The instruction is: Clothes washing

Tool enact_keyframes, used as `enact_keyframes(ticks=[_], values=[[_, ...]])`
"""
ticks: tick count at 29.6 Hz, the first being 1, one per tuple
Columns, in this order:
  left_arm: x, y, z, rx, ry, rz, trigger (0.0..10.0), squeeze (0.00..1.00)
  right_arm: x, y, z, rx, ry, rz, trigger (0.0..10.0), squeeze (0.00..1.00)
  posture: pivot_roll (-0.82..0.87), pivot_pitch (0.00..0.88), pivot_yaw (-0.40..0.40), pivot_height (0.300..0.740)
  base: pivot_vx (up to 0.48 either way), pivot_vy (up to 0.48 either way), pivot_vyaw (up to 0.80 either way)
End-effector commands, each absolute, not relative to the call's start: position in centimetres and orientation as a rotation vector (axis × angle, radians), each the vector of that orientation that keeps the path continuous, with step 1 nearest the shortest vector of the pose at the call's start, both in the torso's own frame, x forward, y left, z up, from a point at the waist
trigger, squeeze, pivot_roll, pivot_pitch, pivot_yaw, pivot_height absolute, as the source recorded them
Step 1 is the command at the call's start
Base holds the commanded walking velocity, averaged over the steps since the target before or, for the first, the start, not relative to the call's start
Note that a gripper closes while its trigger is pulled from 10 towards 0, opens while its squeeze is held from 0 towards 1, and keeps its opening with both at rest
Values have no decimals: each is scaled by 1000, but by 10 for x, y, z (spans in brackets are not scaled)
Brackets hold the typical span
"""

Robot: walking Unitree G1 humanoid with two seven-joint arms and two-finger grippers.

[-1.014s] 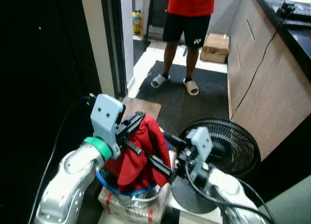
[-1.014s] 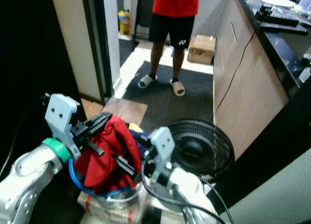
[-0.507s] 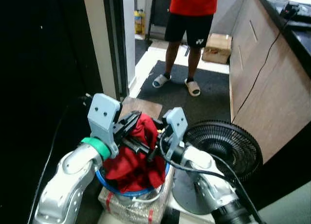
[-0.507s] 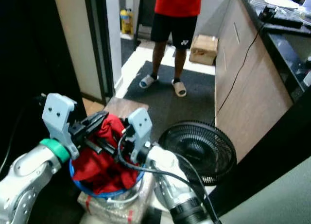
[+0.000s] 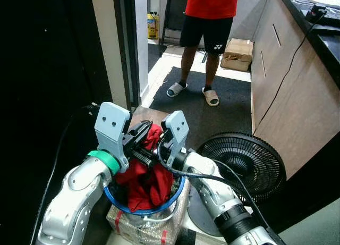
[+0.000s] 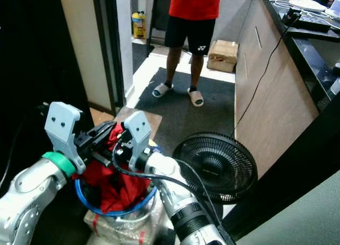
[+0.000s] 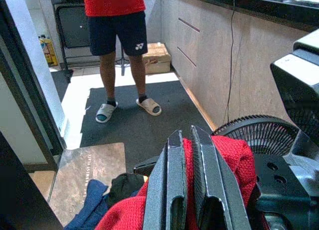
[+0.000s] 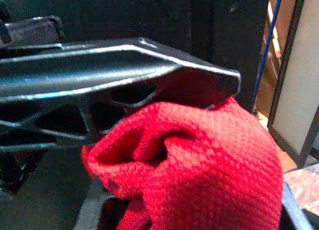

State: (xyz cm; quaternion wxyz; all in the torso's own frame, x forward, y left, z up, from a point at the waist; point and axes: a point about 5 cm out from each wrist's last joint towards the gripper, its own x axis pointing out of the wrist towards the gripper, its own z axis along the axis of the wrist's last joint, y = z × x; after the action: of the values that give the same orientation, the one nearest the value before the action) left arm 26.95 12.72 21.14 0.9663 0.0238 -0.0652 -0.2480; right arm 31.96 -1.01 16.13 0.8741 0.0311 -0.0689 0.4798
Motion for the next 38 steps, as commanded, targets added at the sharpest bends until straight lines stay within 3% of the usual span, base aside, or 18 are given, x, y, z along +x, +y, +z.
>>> enact_keyframes(ticks=[1,28,29,30,31,38], values=[[268,126,211,49,-134,-500,10000,0,320,-5,165,74,-162,1020,0,0,159,0,-16,740,0,0,0],[272,127,209,58,-131,-495,10000,0,323,-8,167,76,-215,1018,0,0,149,0,-4,740,0,0,0],[272,127,209,57,-132,-492,10000,0,322,-10,168,75,-229,1009,3529,0,149,0,-3,740,0,0,0],[273,127,209,56,-133,-490,10000,0,322,-11,169,75,-239,1002,7882,0,149,0,-3,740,0,0,0],[273,128,209,57,-134,-486,10000,0,320,-12,172,74,-255,990,10000,0,146,0,-1,740,0,0,0],[274,128,210,49,-137,-481,10000,0,318,-20,177,75,-290,955,10000,0,142,0,4,740,0,0,0]])
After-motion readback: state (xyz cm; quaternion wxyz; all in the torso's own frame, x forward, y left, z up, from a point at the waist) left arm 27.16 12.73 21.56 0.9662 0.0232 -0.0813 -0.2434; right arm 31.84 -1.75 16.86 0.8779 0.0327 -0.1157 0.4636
